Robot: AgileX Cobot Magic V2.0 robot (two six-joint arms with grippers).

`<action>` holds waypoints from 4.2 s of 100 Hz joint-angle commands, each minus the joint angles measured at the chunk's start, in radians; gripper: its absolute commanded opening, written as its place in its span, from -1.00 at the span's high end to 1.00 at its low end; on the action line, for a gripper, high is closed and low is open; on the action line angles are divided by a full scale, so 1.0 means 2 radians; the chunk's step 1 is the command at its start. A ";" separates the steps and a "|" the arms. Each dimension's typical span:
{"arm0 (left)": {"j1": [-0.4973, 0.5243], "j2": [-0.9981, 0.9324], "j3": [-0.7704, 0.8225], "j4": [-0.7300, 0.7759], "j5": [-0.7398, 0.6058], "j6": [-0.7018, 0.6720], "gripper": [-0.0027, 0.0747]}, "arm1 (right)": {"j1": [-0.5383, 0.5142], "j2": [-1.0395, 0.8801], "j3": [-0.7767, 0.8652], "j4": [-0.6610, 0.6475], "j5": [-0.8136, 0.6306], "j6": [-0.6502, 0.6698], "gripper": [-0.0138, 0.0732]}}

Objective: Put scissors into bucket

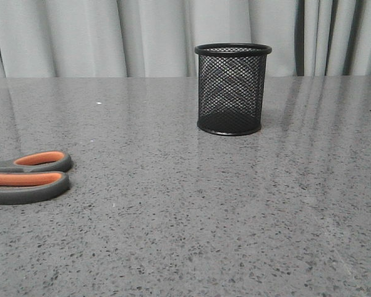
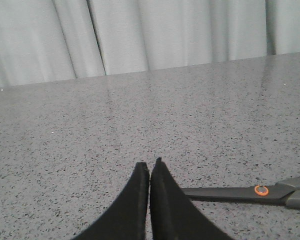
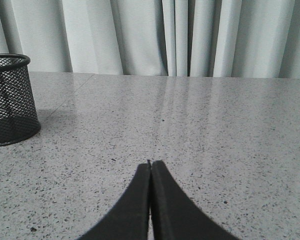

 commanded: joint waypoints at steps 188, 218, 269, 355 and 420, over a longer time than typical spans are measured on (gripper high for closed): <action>-0.004 0.362 -0.496 -0.156 0.467 0.097 0.98 | 0.031 0.345 -0.442 0.093 0.347 -0.021 0.79; -0.004 0.392 -0.496 -0.207 0.513 0.202 0.11 | 0.036 0.350 -0.442 0.093 0.374 -0.029 -0.19; -0.066 0.514 -0.544 -0.190 0.557 0.363 -0.10 | 0.051 0.352 -0.442 0.093 0.370 -0.030 -0.31; -0.180 0.731 -0.581 -0.061 0.557 0.599 -0.11 | 0.072 0.359 -0.442 0.089 0.380 -0.044 -0.31; -0.167 0.773 -0.581 -0.075 0.532 0.620 -0.10 | 0.072 0.359 -0.442 0.089 0.380 -0.044 -0.31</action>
